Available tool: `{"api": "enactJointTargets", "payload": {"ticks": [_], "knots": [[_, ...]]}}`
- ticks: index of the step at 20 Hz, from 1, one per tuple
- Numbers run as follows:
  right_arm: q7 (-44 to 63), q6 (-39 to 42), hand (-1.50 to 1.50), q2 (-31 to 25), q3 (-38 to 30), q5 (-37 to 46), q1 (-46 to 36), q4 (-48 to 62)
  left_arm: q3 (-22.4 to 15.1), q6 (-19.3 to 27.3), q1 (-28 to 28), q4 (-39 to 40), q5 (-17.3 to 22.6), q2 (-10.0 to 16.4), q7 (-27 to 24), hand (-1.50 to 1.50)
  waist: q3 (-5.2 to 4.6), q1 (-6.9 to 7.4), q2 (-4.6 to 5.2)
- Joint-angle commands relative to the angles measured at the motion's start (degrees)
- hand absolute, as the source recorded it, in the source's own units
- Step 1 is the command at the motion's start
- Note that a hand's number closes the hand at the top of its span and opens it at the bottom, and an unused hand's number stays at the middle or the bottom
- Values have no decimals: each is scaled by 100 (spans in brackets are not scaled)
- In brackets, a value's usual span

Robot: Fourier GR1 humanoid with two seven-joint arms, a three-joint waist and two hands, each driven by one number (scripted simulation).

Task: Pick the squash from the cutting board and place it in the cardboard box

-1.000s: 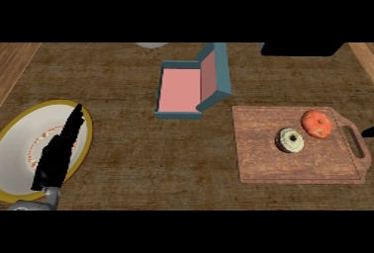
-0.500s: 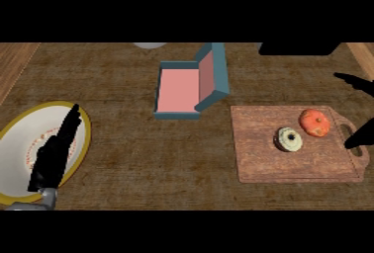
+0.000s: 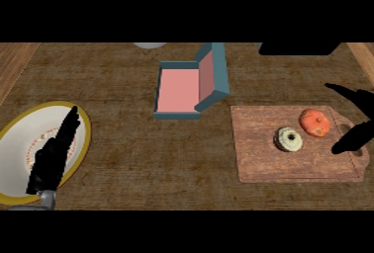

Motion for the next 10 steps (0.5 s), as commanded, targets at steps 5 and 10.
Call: {"api": "enactJointTargets", "payload": {"ticks": [5, 10], "knots": [[-343, -37, -150, 518, -221, 843, -9, 617, 353, -347, -244, 565, -124, -205, -315, 0, 2, -2, 11], [-509, -89, -150, 699, -528, 1139, 222, 480, 362, -342, 84, -273, -407, -254, 219, 0, 3, 1, 0]]}}
